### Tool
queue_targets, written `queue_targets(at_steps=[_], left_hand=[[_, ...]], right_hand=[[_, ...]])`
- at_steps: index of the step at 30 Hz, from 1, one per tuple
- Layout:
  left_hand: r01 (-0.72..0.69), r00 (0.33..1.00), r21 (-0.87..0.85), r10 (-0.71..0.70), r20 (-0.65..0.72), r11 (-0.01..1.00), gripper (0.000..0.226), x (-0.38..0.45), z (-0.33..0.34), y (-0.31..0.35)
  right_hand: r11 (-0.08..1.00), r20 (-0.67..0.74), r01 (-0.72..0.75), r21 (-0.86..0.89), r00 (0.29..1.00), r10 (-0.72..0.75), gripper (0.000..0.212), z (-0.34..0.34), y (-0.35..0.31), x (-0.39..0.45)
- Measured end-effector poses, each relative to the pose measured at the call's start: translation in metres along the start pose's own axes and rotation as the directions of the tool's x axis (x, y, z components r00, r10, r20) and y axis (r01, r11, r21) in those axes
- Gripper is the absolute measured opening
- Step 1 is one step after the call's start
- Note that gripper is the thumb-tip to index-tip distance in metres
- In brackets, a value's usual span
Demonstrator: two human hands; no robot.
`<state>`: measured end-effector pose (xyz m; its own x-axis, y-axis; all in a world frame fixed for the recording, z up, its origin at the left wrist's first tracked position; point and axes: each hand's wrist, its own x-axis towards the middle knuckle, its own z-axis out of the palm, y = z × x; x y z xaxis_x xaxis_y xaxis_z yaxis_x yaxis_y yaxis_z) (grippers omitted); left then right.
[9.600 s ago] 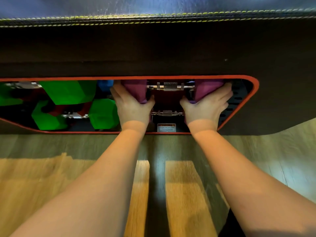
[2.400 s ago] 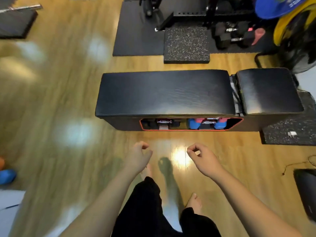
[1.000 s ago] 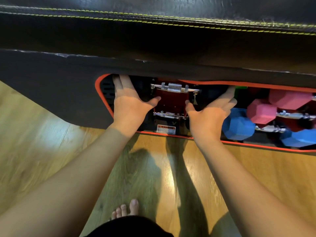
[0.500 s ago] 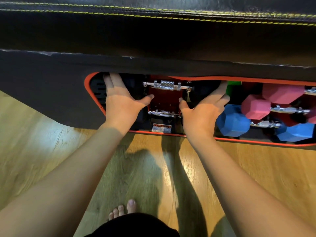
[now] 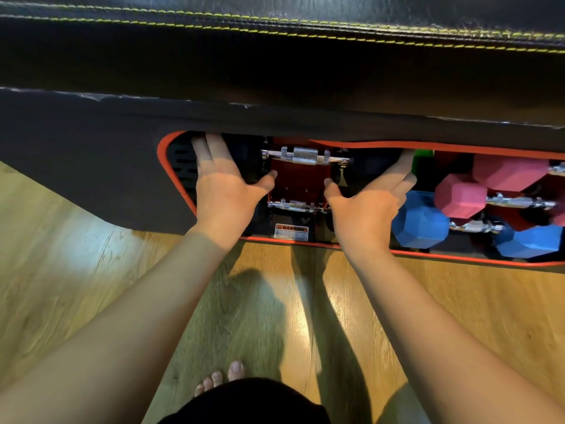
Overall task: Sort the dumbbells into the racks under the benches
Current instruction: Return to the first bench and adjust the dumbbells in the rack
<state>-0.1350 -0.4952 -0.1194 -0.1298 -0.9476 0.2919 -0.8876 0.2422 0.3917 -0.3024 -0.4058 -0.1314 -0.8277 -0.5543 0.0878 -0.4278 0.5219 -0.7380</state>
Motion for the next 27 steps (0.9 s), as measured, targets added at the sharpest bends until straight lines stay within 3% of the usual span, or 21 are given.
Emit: queue_targets(at_steps=[3,7,11,14,17,22,25,27], left_hand=[[-0.017,0.999,-0.007,0.017,-0.042,1.0,0.108,-0.0015,-0.0016,0.002],[-0.056,0.998,0.051,0.057,-0.034,0.997,0.106,-0.0036,-0.0027,0.0066],[-0.029,0.998,0.023,0.03,-0.054,0.999,0.105,-0.0029,-0.0013,0.0084],[0.005,1.0,0.001,-0.005,0.005,1.0,0.109,-0.0006,0.0014,0.0045],[0.158,0.979,-0.195,-0.129,0.155,0.968,0.102,-0.0013,0.0013,0.0001],[-0.011,0.995,-0.016,0.009,-0.099,1.0,0.109,0.0009,0.0038,0.0034],[-0.035,0.995,0.01,0.036,-0.094,0.999,0.114,0.0014,0.0038,0.0019],[0.046,0.998,-0.135,-0.049,-0.025,0.99,0.122,-0.0003,0.0029,0.0]], right_hand=[[0.999,-0.011,-0.025,0.043,1.0,0.025,0.105,-0.0003,-0.0023,0.001],[0.998,-0.04,0.02,-0.059,0.999,-0.022,0.118,-0.0003,0.0017,0.0027],[1.0,-0.045,0.017,0.012,0.999,-0.016,0.114,-0.0002,0.0033,0.0035],[0.999,-0.049,0.024,0.037,0.999,-0.022,0.113,0.0001,0.0027,0.0017],[0.999,-0.052,0.036,0.03,0.998,-0.034,0.112,0.0002,0.0018,0.0007],[1.0,-0.04,0.02,0.01,0.999,-0.02,0.115,-0.0001,0.0008,0.0016],[1.0,-0.006,-0.006,-0.022,1.0,0.006,0.119,-0.0021,-0.0004,0.0015],[0.991,0.016,-0.008,-0.13,1.0,0.01,0.123,-0.0051,-0.0007,0.0007]])
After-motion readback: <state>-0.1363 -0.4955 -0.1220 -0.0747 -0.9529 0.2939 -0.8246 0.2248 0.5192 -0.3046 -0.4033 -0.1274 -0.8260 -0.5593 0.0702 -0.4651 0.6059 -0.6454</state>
